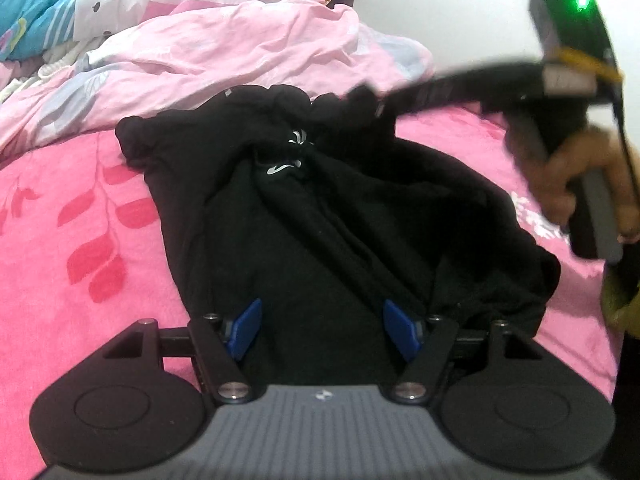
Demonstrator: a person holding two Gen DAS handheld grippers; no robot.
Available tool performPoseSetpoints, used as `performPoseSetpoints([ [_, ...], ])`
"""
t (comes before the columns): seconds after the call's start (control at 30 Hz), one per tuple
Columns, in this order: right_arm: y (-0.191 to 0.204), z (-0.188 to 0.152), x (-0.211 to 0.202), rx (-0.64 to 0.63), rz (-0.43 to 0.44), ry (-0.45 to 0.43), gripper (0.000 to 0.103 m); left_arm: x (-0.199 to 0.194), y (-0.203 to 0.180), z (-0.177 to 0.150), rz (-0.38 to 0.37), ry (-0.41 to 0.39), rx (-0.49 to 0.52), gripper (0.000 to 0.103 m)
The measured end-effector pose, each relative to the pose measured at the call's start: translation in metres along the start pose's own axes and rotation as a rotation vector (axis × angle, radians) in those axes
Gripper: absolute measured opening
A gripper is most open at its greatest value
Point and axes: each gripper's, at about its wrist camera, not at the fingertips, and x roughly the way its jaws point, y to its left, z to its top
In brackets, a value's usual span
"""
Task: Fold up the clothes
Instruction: 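Lay the black shirt flat on the bed and open both grippers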
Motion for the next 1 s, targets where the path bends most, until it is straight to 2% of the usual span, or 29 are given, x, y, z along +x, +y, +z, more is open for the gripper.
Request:
performPoseSetpoints([
  [0.23,-0.079,0.042,-0.028,0.176,-0.075,-0.149,0.003,0.001,-0.001,-0.001,0.003,-0.006,0.013,0.070],
  [0.53,-0.168,0.089,-0.006,0.291,-0.251,-0.234,0.003,0.002,-0.001,-0.002,-0.007,-0.011,0.021,0.070],
  [0.67,-0.199,0.095,0.008,0.344,-0.333,-0.256,0.003,0.002,0.000,-0.002,-0.010,-0.013,0.019,0.069],
  [0.8,-0.226,0.083,0.040,0.402,-0.376,-0.192,0.003,0.002,-0.001,-0.003,-0.009,-0.015,0.019,0.069],
  [0.97,-0.248,0.038,0.075,0.548,-0.361,0.030,0.008,0.001,-0.001,-0.004,-0.008,-0.023,0.014,0.070],
  [1.0,-0.249,0.030,0.076,0.566,-0.362,0.071,0.012,0.000,0.000,-0.004,-0.010,-0.024,0.012,0.070],
])
